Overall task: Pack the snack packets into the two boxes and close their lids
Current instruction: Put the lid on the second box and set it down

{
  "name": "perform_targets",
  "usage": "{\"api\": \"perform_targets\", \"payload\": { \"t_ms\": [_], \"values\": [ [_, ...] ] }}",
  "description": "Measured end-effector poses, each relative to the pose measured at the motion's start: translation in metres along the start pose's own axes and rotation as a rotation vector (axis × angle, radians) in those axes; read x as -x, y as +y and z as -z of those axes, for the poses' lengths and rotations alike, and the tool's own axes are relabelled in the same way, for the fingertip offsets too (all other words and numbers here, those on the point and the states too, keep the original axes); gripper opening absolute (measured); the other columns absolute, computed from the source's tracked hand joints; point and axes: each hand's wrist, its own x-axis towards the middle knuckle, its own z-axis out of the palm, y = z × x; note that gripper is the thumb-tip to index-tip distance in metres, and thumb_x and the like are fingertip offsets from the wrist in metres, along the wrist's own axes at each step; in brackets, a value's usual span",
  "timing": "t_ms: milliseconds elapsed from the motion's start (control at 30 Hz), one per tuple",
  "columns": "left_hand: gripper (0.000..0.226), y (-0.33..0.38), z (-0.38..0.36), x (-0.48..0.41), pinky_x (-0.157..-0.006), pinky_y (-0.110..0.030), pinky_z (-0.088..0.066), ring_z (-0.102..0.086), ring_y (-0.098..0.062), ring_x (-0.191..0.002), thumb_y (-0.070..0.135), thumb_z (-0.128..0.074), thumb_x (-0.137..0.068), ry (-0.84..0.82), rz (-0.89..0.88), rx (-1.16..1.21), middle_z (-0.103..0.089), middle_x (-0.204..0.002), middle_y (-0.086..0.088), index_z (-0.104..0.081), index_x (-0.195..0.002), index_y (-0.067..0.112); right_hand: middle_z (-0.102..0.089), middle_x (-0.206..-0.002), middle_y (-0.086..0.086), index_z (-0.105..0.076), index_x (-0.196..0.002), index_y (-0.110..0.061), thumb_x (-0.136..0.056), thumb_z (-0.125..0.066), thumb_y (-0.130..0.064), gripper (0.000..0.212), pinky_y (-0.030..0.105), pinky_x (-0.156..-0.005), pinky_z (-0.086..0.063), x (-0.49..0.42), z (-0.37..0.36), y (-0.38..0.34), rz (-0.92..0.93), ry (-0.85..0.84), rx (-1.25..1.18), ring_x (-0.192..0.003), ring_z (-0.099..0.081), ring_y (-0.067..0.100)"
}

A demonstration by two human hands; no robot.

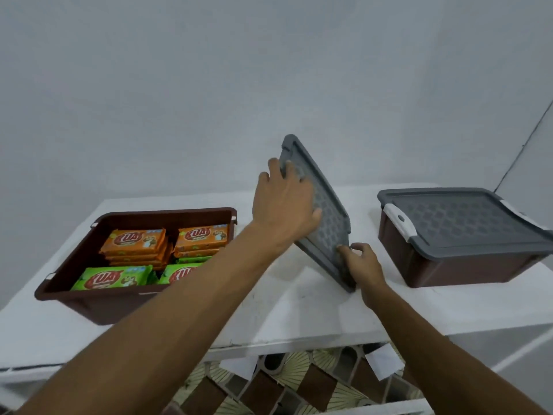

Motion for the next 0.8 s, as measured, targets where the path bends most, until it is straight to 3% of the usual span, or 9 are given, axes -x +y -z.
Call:
{"api": "perform_targets", "payload": {
  "t_ms": [67, 167, 333, 433, 600, 800],
  "values": [
    [0.050, -0.032, 0.006, -0.001, -0.085, -0.040, -0.039, -0.036, -0.036, -0.120, 0.053, -0.053, -0.085, -0.015, 0.045, 0.001, -0.044, -0.137, -0.017, -0.059, -0.115, 0.014, -0.052, -0.133, 0.009, -0.044, -0.139, -0.016, -0.092, -0.060, -0.040, 0.055, 0.042, -0.090, -0.049, 0.006, -0.015, -0.011, -0.050, -0.046, -0.120, -0.114, -0.053, 0.030],
    [0.056, -0.098, -0.008, 0.019, -0.089, -0.043, -0.044, -0.032, -0.036, -0.126, 0.053, -0.060, -0.083, -0.146, 0.178, 0.072, -0.036, -0.142, -0.018, -0.052, -0.122, 0.014, -0.055, -0.130, 0.009, -0.046, -0.140, -0.015, -0.093, -0.059, -0.036, 0.053, 0.035, -0.078, -0.049, 0.018, -0.043, -0.030, 0.005, -0.096, -0.079, -0.106, -0.056, 0.027],
    [0.067, -0.193, -0.030, 0.062, -0.098, -0.043, -0.040, -0.040, -0.034, -0.122, 0.061, -0.059, -0.082, -0.282, 0.395, 0.183, -0.056, -0.129, -0.012, -0.050, -0.131, 0.016, -0.061, -0.115, 0.007, -0.051, -0.132, -0.013, -0.087, -0.067, -0.028, 0.051, 0.031, -0.073, -0.049, 0.043, -0.091, -0.071, 0.158, -0.120, 0.020, -0.097, -0.061, 0.023],
    [0.060, -0.247, -0.030, 0.093, -0.097, -0.036, -0.040, -0.050, -0.030, -0.119, 0.056, -0.063, -0.082, -0.309, 0.495, 0.343, -0.059, -0.130, -0.009, -0.055, -0.128, 0.018, -0.064, -0.103, 0.003, -0.056, -0.120, -0.016, -0.084, -0.068, -0.027, 0.039, 0.029, -0.069, -0.049, 0.059, -0.120, -0.086, 0.209, -0.126, 0.070, -0.092, -0.062, 0.018],
    [0.053, -0.298, -0.040, 0.131, -0.090, -0.034, -0.046, -0.058, -0.026, -0.112, 0.051, -0.068, -0.082, -0.260, 0.543, 0.457, -0.062, -0.125, -0.007, -0.060, -0.123, 0.017, -0.063, -0.103, -0.001, -0.059, -0.108, -0.015, -0.083, -0.069, -0.025, 0.029, 0.038, -0.085, -0.054, 0.086, -0.161, -0.093, 0.292, -0.066, 0.146, -0.095, -0.061, 0.019],
    [0.038, -0.321, -0.050, 0.148, -0.087, -0.034, -0.050, -0.063, -0.021, -0.101, 0.040, -0.069, -0.082, -0.036, 0.605, 0.613, -0.068, -0.112, -0.002, -0.067, -0.113, 0.018, -0.063, -0.109, -0.001, -0.063, -0.102, -0.014, -0.083, -0.070, -0.024, 0.023, 0.037, -0.079, -0.053, 0.101, -0.170, -0.093, 0.290, -0.024, 0.165, -0.097, -0.062, 0.021]
  ]
}}
